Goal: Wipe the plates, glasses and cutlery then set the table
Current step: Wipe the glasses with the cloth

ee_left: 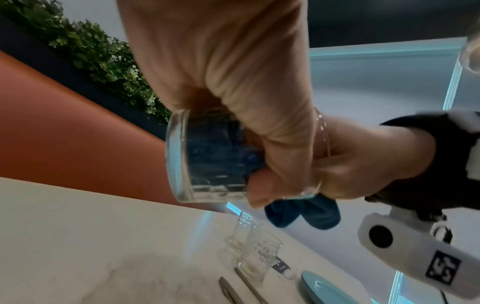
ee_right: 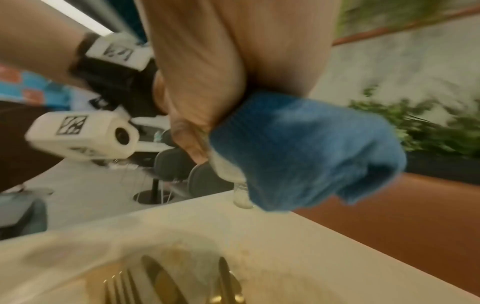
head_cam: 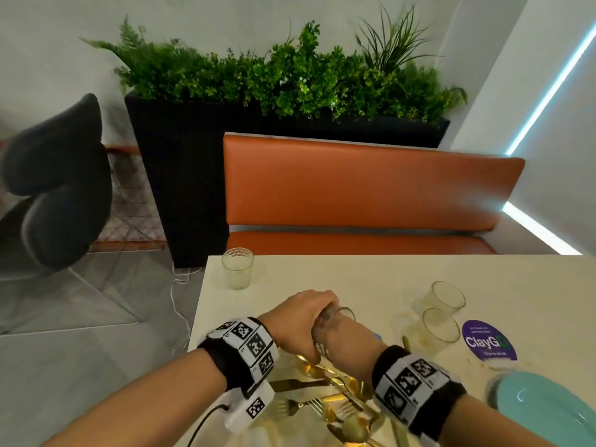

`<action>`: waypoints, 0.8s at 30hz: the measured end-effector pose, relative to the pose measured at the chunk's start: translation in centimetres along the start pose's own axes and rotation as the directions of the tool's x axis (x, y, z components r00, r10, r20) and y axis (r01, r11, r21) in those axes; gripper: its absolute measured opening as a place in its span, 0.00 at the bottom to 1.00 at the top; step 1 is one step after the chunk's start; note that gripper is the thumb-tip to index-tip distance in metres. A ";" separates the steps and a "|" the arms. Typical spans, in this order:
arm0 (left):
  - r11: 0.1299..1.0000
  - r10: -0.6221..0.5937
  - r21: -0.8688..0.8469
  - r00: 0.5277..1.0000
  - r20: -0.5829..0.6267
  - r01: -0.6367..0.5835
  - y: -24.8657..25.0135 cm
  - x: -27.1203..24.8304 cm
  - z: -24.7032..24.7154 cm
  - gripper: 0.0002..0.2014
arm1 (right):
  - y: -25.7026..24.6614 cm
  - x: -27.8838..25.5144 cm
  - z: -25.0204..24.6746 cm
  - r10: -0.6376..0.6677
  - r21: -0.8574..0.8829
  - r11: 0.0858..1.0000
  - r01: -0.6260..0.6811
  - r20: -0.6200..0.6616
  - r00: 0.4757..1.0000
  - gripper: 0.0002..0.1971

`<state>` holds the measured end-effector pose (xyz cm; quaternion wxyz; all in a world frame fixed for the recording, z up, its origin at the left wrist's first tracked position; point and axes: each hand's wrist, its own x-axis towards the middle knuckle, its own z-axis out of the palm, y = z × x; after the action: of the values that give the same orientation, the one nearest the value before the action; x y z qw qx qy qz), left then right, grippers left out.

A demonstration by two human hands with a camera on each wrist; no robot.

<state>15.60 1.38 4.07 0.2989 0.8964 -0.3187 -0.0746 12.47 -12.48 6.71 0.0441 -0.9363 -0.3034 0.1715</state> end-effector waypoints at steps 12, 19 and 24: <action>0.973 0.207 0.163 0.933 -0.295 -0.164 -0.3 0.2 -0.4 0.30 | 0.2 0.8 -2.2 0.199 0.892 0.439 -0.105 0.017 0.980 0.15; 0.992 -0.068 -0.109 0.991 -0.113 0.056 0.9 0.4 -0.2 0.34 | -0.3 -0.7 -2.9 0.069 -0.102 0.992 -0.069 -0.005 0.998 0.15; 0.996 -0.042 -0.080 0.975 -0.220 0.024 0.2 0.8 0.9 0.34 | -0.3 0.7 -3.0 0.329 0.439 0.846 -0.302 0.016 0.944 0.16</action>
<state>15.85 0.28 3.53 0.3658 0.8920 -0.2653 0.0087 13.86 -11.78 9.37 0.2325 -0.9443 -0.0977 0.2115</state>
